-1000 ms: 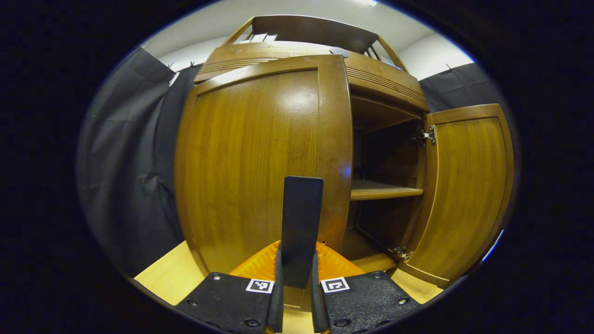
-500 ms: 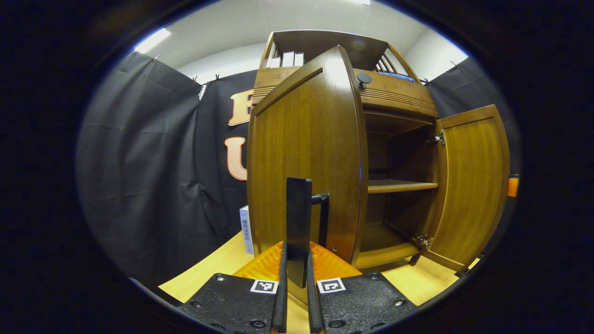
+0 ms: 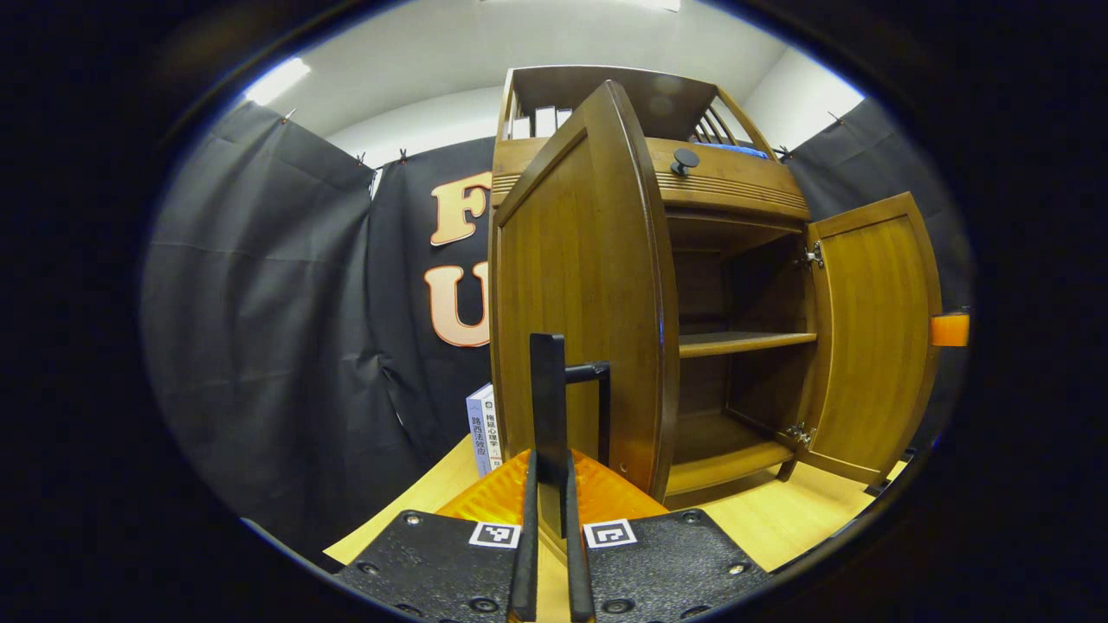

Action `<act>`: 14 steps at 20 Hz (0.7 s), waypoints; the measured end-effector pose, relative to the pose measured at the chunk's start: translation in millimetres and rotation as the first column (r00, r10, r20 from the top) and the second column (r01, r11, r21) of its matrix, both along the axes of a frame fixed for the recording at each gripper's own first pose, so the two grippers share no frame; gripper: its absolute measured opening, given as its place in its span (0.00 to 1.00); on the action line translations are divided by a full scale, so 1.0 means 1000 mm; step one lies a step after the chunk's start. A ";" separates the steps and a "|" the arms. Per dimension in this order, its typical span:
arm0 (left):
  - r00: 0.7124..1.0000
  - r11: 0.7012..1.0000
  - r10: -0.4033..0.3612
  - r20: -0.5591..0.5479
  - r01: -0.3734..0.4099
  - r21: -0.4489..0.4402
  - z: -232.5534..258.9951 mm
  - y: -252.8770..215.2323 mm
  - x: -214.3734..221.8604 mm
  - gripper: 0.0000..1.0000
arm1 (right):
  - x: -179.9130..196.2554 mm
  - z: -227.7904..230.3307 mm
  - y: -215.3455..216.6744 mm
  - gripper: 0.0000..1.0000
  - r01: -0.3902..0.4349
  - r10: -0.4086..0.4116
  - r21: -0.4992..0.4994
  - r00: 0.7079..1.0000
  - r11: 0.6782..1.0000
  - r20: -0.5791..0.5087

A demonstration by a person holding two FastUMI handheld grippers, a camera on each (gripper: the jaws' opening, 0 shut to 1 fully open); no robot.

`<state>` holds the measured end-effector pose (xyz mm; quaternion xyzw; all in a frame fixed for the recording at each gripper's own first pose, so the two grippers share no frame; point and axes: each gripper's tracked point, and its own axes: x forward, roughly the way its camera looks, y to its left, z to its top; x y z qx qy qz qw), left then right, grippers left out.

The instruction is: Open the right door of the double-door shoe cabinet with the right hand, and open the left door with the left hand.

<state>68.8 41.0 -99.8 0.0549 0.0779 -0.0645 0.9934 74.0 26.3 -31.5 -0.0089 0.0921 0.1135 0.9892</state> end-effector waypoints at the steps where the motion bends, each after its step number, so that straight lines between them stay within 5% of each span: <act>1: 1.000 1.000 0.002 0.005 -0.002 -0.009 0.001 0.004 -0.001 0.12 | 0.000 0.001 -0.001 0.96 0.003 -0.003 0.002 1.000 1.000 0.003; 8: 0.996 0.996 -0.073 0.051 0.076 -0.052 0.014 0.029 -0.009 0.13 | -0.001 -0.001 0.001 0.96 0.006 -0.006 -0.011 1.000 1.000 0.004; 14: 0.997 1.000 0.024 0.069 -0.023 -0.017 0.016 0.076 -0.003 0.15 | -0.001 -0.003 0.005 0.96 -0.005 0.005 -0.006 1.000 1.000 0.004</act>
